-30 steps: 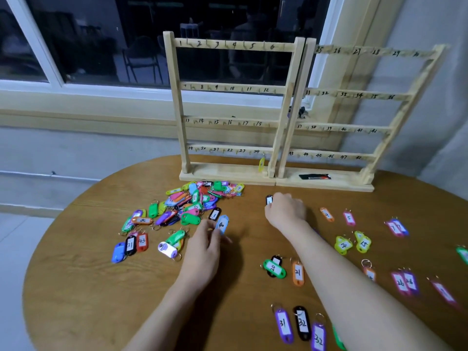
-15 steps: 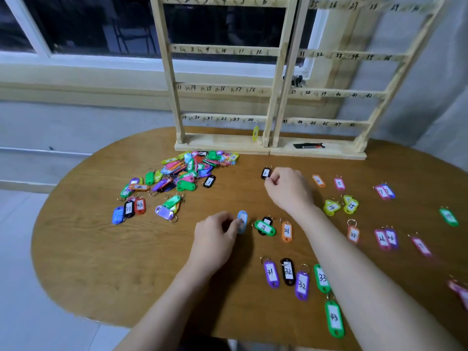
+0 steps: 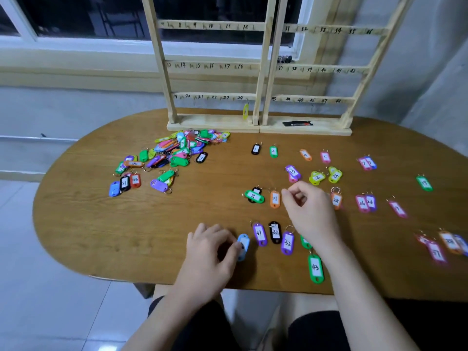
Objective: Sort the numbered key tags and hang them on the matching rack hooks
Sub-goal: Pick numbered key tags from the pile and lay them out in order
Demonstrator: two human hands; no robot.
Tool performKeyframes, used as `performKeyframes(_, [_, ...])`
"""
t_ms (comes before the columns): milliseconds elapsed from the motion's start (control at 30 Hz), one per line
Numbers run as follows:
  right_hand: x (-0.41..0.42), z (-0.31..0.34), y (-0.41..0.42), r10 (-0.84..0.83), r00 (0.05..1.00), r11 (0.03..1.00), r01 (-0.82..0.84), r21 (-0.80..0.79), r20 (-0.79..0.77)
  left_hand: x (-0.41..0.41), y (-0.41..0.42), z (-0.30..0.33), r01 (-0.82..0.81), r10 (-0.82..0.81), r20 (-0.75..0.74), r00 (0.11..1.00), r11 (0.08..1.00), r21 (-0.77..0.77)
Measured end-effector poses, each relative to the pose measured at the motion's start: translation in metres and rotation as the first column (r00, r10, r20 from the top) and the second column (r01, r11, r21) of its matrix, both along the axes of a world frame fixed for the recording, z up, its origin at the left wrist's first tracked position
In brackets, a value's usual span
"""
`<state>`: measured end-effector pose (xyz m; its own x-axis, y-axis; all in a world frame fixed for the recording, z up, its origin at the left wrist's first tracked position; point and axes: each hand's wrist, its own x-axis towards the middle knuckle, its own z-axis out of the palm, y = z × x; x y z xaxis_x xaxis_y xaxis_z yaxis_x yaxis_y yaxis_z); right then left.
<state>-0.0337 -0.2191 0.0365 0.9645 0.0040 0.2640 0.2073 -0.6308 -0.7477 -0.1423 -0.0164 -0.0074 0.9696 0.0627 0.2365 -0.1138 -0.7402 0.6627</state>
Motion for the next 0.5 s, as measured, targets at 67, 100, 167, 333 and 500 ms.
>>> performKeyframes(67, [-0.012, 0.003, -0.01, -0.021, 1.0, 0.999, 0.021, 0.032, -0.001, -0.01, -0.013, -0.002, 0.066, -0.067, 0.014, 0.998, 0.996, 0.062])
performKeyframes(100, [-0.017, 0.004, -0.015, -0.037, 0.999, 0.998, 0.037, 0.041, -0.005, -0.014, -0.018, -0.004, 0.074, -0.077, 0.024, 0.997, 0.992, 0.098])
performKeyframes(167, [-0.024, 0.004, -0.023, -0.069, 0.998, 0.996, 0.069, 0.058, 0.0, -0.019, -0.026, -0.009, 0.032, -0.042, 0.054, 0.998, 0.984, 0.176])
performKeyframes(333, [-0.037, 0.002, -0.033, -0.072, 0.997, 0.994, 0.07, 0.089, 0.024, -0.027, -0.034, -0.015, -0.112, 0.073, 0.137, 0.988, 0.946, 0.303])
performKeyframes(500, [-0.047, 0.001, -0.022, -0.014, 1.0, 0.994, 0.013, 0.106, 0.011, -0.032, -0.033, -0.018, -0.171, 0.116, 0.168, 0.979, 0.914, 0.367])
